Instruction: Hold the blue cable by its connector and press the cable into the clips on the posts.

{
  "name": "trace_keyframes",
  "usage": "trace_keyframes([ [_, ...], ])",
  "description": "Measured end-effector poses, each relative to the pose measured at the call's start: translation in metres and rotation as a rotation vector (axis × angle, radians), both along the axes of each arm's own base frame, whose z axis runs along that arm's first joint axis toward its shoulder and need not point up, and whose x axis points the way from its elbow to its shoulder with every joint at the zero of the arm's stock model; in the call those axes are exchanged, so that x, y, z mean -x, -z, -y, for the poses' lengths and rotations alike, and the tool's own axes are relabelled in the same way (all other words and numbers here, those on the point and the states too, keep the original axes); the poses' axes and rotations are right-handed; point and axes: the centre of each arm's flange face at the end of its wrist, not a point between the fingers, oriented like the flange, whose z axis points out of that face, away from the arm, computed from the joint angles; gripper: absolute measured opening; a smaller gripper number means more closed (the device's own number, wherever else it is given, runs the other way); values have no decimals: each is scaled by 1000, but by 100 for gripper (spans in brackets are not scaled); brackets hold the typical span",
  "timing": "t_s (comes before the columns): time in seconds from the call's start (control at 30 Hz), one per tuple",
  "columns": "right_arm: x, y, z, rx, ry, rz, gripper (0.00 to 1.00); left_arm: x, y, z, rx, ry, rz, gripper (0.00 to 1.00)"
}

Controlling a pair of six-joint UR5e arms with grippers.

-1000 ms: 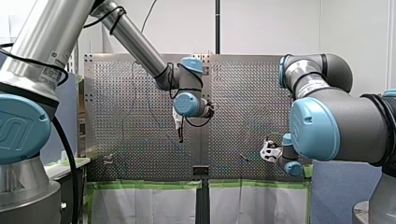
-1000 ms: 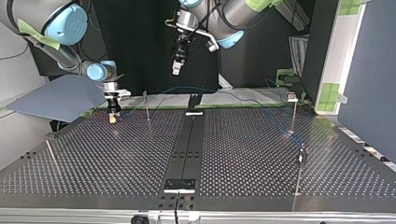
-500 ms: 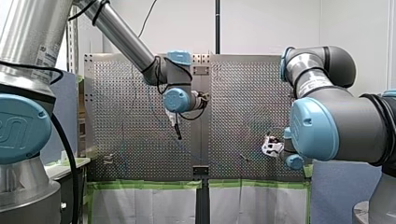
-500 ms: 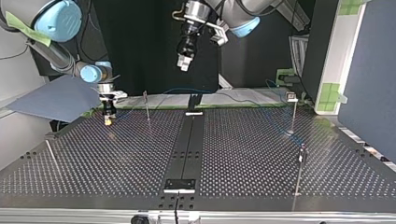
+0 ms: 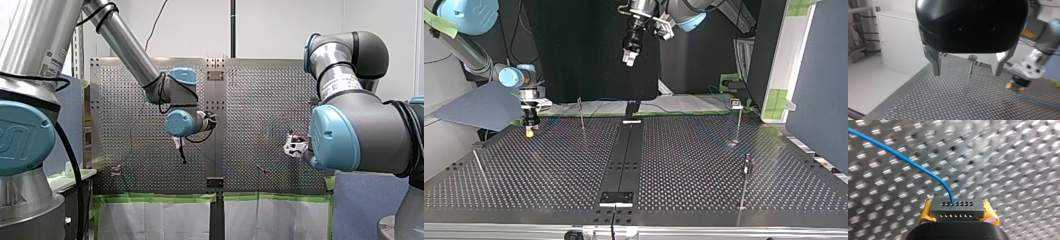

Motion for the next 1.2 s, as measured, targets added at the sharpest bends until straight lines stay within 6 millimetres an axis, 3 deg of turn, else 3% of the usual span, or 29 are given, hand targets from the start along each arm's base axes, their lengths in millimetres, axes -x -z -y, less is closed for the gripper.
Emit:
trace_keyframes([
  [0.33,-11,-55,3,65,-24,5,0,23,60,-17,-92,30,-50,98],
  [0.47,-20,-62,1,80,-52,2,0,32,78,-26,-129,35,-61,98],
  [0.7,-29,-64,-2,86,-73,0,0,42,83,-35,-138,36,-57,98],
  [1.2,-30,-64,-2,87,-74,1,0,43,83,-35,-138,36,-57,98],
])
